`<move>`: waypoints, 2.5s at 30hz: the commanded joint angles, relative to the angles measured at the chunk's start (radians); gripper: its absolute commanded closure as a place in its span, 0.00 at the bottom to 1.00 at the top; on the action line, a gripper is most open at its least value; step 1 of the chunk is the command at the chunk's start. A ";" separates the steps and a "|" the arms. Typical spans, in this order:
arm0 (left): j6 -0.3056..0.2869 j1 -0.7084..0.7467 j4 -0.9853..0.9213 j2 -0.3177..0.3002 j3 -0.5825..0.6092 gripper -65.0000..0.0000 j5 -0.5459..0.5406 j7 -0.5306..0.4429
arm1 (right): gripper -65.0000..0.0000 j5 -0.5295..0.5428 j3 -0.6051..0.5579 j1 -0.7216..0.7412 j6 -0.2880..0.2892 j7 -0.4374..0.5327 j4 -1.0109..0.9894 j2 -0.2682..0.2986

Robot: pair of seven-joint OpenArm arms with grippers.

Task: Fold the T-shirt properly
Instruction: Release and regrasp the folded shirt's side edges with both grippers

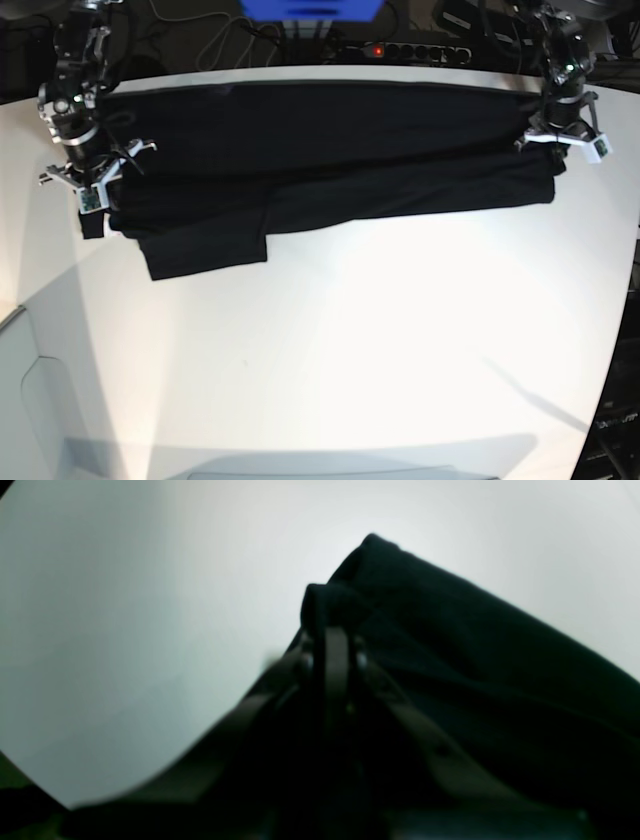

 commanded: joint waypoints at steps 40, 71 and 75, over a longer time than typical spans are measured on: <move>0.001 -0.034 -0.022 -0.017 -0.009 0.42 0.000 -0.012 | 0.51 -0.002 0.071 0.050 0.148 0.017 0.141 -0.028; 0.001 -0.039 0.059 -0.018 -0.011 0.42 0.002 -0.012 | 1.00 0.001 0.006 0.007 0.148 -0.095 0.199 -0.033; 0.001 -0.040 0.052 -0.018 -0.011 0.42 0.002 -0.012 | 1.00 0.002 0.015 -0.079 0.148 -0.004 0.274 -0.056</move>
